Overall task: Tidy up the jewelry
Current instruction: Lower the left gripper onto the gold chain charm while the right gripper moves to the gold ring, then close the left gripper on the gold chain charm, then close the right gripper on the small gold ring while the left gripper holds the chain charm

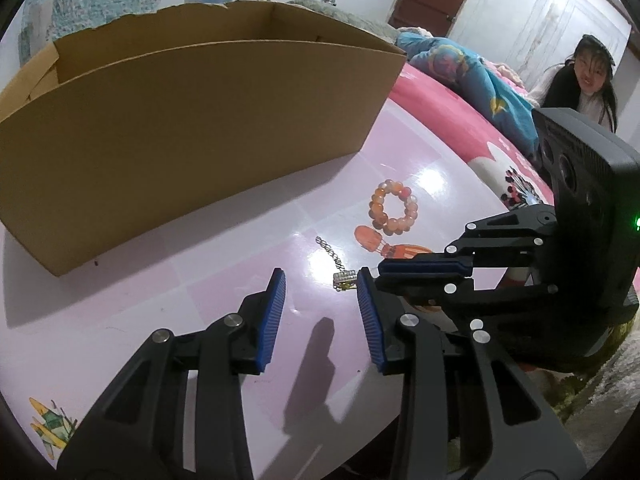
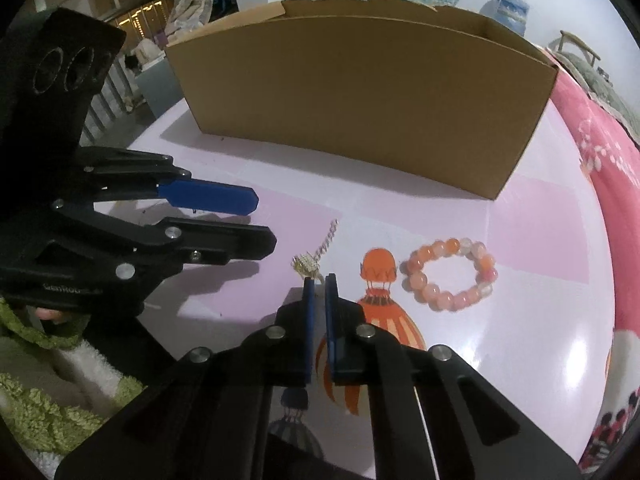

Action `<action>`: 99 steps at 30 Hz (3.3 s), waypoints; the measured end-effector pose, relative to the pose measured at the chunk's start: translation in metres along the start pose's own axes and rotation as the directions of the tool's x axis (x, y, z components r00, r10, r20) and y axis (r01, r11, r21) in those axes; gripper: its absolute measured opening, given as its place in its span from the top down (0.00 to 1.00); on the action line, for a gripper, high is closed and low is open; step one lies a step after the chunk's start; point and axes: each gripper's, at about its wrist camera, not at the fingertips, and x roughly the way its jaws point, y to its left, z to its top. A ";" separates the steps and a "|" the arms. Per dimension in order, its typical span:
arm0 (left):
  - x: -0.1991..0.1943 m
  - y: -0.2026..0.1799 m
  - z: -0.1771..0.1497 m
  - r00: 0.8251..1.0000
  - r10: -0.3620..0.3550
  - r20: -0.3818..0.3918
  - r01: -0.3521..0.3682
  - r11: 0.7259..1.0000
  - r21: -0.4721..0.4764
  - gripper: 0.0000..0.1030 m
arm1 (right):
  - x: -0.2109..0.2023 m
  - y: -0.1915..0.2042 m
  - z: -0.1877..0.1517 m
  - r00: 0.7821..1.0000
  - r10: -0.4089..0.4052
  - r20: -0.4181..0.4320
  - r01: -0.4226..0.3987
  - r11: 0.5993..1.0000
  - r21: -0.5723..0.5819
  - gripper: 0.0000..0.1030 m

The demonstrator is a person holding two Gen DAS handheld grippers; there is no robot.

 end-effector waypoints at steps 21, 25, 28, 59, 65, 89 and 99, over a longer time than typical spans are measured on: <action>0.034 -0.033 0.013 0.986 0.123 -0.115 -0.106 0.984 0.144 0.88 | -0.008 -0.007 -0.014 1.000 0.014 0.026 -0.015 0.999 0.038 0.95; 0.035 -0.034 0.012 0.986 0.129 -0.110 -0.111 0.981 0.157 0.90 | -0.011 -0.007 -0.017 0.999 0.016 0.031 -0.018 0.999 0.040 0.95; 0.032 -0.030 0.012 0.990 0.104 -0.098 -0.091 0.987 0.130 0.94 | -0.012 -0.007 -0.018 0.999 0.020 0.034 -0.021 0.999 0.043 0.95; 0.031 -0.011 0.017 0.990 0.113 -0.088 -0.101 0.986 0.132 0.87 | -0.003 -0.007 -0.008 0.999 0.036 0.026 -0.037 0.997 0.069 0.93; 0.032 -0.024 0.012 0.986 0.121 -0.112 -0.099 0.977 0.189 0.87 | -0.002 -0.012 -0.008 0.998 0.046 0.031 -0.049 0.996 0.077 0.93; 0.044 -0.022 0.026 0.981 0.121 -0.152 -0.085 0.972 0.220 0.95 | -0.001 -0.025 -0.013 0.997 0.067 0.042 -0.070 0.993 0.094 0.93; 0.032 0.000 0.021 0.989 0.076 -0.126 -0.059 0.989 0.133 1.00 | -0.001 -0.023 -0.009 0.997 0.063 0.039 -0.067 0.994 0.090 0.93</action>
